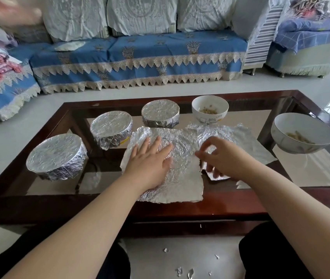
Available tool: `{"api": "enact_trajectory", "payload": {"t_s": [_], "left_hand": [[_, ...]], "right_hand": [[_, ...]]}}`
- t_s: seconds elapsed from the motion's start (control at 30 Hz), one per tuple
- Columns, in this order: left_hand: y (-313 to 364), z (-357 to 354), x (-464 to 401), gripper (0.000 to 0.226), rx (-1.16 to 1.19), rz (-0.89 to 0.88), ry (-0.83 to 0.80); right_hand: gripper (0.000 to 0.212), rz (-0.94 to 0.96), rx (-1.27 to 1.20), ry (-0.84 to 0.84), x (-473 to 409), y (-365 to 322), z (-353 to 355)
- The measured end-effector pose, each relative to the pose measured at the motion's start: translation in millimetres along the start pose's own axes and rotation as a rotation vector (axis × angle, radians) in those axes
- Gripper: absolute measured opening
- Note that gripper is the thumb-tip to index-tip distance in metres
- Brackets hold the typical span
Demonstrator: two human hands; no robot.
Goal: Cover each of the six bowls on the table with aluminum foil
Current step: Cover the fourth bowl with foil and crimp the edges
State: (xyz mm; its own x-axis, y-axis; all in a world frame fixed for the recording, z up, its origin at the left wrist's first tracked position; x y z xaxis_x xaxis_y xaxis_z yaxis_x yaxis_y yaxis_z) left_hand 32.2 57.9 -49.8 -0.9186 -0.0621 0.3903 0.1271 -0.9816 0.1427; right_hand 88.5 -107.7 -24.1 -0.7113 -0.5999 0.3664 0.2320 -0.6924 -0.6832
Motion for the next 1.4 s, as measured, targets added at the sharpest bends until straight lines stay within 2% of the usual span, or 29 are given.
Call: {"api": "enact_trajectory", "payload": {"t_s": [0.07, 0.23, 0.3, 0.43, 0.57, 0.67, 0.77, 0.87, 0.93, 1.0, 1.07, 1.13, 1.2, 1.4], "left_hand": [[2.8, -1.7, -4.0, 0.051, 0.034, -0.043, -0.006], [15.3, 0.7, -14.1, 0.051, 0.005, -0.155, 0.000], [19.3, 4.4, -15.9, 0.053, -0.037, -0.208, 0.015], [16.5, 7.6, -14.7, 0.059, -0.116, -0.174, 0.036], [10.0, 5.1, -3.8, 0.056, -0.069, -0.028, 0.041], [8.9, -2.9, -0.4, 0.057, -0.030, 0.032, 0.010], [10.5, -5.6, -2.7, 0.058, -0.012, 0.041, 0.018], [13.7, -6.1, -5.0, 0.059, -0.009, 0.005, 0.023], [13.4, -6.0, -6.8, 0.059, -0.004, -0.015, 0.023], [14.9, -5.8, -8.7, 0.060, -0.007, -0.031, 0.028], [18.6, -4.5, -9.7, 0.060, -0.018, -0.052, 0.042], [21.2, -2.6, -9.8, 0.060, -0.034, -0.068, 0.056], [20.7, -1.7, -10.7, 0.059, -0.057, -0.066, 0.053], [19.5, -4.3, -13.3, 0.059, -0.104, -0.065, 0.035]], "right_hand": [[0.039, -0.061, 0.070, 0.130, -6.4, 10.8, 13.5], [0.069, -0.047, -0.086, 0.200, -16.5, 15.9, 7.0], [0.062, -0.011, -0.118, 0.274, -15.9, 12.3, 13.8], [0.021, 0.002, -0.194, 0.306, -19.7, 16.5, 21.0], [0.020, -0.029, -0.237, 0.308, -16.2, 25.1, 15.9], [0.023, -0.060, -0.151, 0.301, -11.7, 25.4, 12.5], [0.026, -0.109, -0.075, 0.222, -8.3, 27.5, 9.5], [0.050, -0.188, 0.181, 0.204, 1.5, 25.9, 14.4], [0.068, -0.089, 0.372, 0.383, 12.0, 3.3, 29.1], [0.068, 0.182, 0.501, 0.495, 16.2, -36.2, 27.1], [0.062, 0.318, 0.641, 0.354, -2.3, -57.6, 0.5], [0.058, 0.286, 0.704, 0.146, -25.1, -54.0, -29.5], [0.058, 0.230, 0.712, 0.030, -37.9, -43.2, -45.2], [0.061, 0.170, 0.736, -0.039, -40.2, -32.2, -50.7]]}}
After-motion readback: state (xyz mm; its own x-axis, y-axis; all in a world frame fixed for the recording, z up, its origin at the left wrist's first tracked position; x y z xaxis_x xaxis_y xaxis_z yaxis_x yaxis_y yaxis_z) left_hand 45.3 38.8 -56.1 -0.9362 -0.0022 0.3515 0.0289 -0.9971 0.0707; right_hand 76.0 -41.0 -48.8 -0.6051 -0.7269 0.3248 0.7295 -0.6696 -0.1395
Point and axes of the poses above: each hand's wrist, its own x-axis away from the middle knuckle, its own z-axis out of the back of the hand, y = z × x, the point moved 10 cm from there along -x, towards the middle knuckle, and after that the axes turned 14 degrees about -y, right-handed, at the moved point
